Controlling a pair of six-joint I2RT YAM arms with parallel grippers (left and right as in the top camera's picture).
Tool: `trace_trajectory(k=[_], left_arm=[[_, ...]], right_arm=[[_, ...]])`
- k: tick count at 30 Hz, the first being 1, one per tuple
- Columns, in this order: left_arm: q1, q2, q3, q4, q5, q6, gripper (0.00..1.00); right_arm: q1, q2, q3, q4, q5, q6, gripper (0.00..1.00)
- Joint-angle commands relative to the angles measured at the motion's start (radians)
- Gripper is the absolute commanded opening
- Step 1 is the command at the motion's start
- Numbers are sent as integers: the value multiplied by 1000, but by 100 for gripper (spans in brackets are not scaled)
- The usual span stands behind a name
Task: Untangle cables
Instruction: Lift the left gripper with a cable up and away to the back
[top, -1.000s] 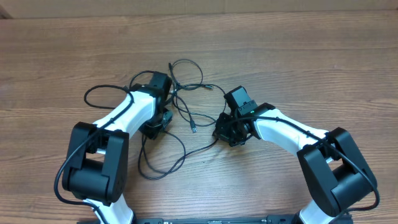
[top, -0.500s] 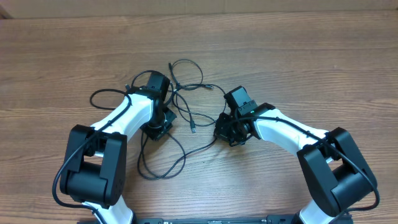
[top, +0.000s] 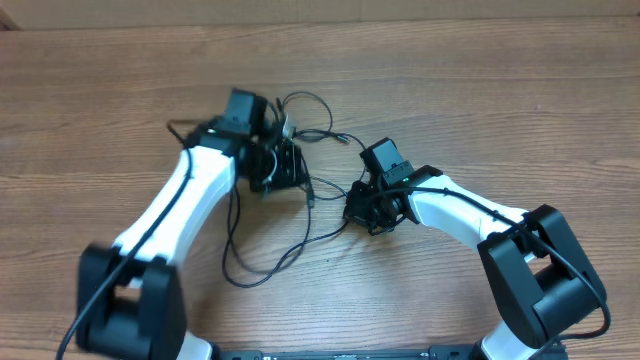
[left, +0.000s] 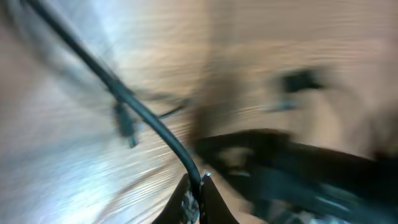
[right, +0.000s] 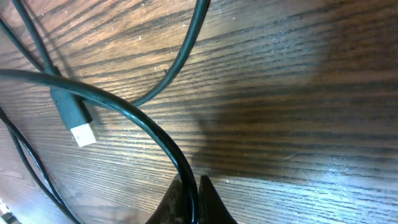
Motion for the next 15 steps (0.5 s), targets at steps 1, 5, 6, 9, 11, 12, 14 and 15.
trace_trajectory(k=[1,5,6,9,11,12,14,15], left_arm=[[11,-137,101,18,135,136,4],[12,-239,216,70,135,131,4],[12,-257,244,85,135,129,4],[12,-301,328,128,134,129,4],[12,-325,386,158,134,129,4],[12,-337,416,173,129,129,4],[12,-360,471,198,94,129,4],[12,-371,495,201,59,129,4]], right_arm=[[5,8,-5,6,6,-12,4],[5,8,-5,6,6,-12,4],[5,8,-5,6,6,-12,4],[5,8,-5,6,7,-12,4],[5,8,-5,6,7,-13,4],[5,8,-5,6,7,-13,4],[5,8,-5,6,7,-13,4],[5,8,-5,6,7,-13,4]])
